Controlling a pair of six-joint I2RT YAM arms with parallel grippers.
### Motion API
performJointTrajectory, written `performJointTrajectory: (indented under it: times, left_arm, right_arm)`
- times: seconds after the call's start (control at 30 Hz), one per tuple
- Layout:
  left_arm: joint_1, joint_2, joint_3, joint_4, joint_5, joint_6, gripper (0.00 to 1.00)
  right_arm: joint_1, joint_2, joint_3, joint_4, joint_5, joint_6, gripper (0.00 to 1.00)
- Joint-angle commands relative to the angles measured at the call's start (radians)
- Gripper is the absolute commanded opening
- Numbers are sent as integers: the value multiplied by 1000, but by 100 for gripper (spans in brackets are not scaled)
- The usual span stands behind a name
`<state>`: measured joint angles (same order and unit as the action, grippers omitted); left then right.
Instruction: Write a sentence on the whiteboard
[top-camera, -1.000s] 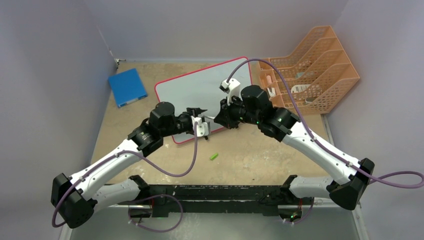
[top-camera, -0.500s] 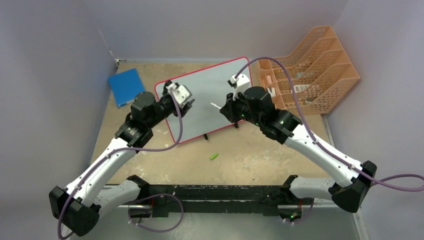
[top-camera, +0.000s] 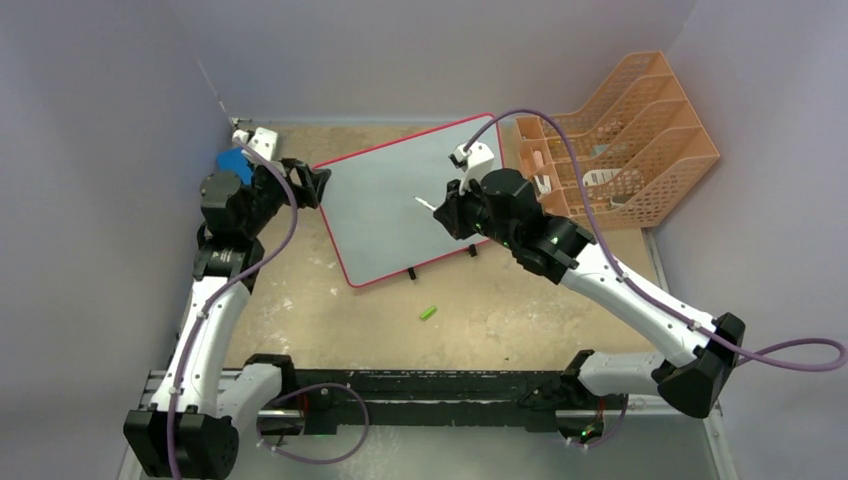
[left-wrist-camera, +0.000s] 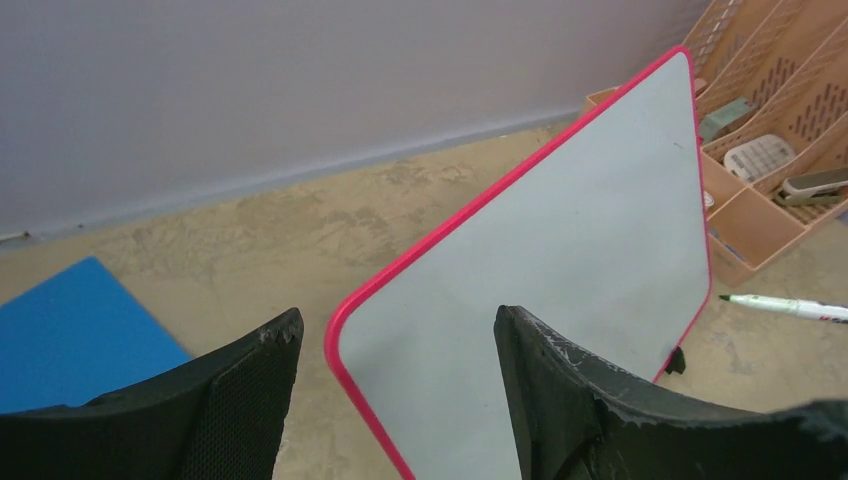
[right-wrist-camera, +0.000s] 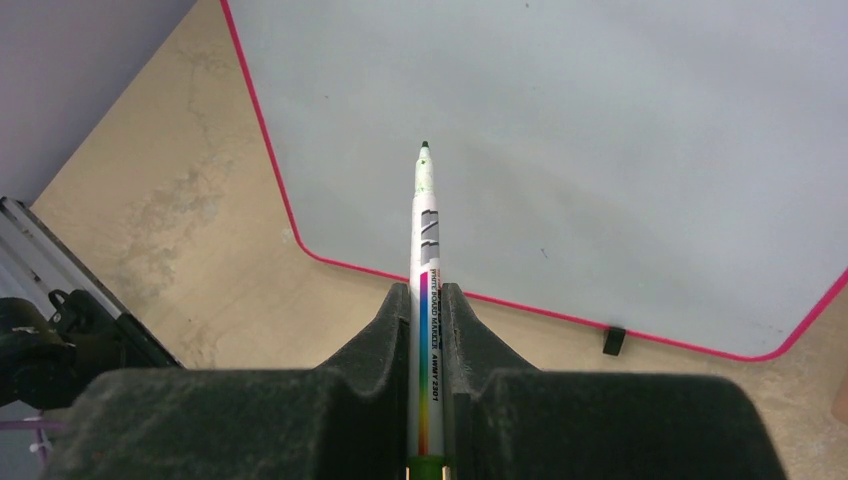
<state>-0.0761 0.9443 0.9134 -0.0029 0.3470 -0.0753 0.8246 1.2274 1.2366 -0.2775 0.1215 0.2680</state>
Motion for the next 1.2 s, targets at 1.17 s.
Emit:
performJointTrajectory:
  times: [1.17]
  left_arm:
    - [417,362,-140,435,880,-451,59]
  right_arm:
    - [162,125,74,207,101,-39,0]
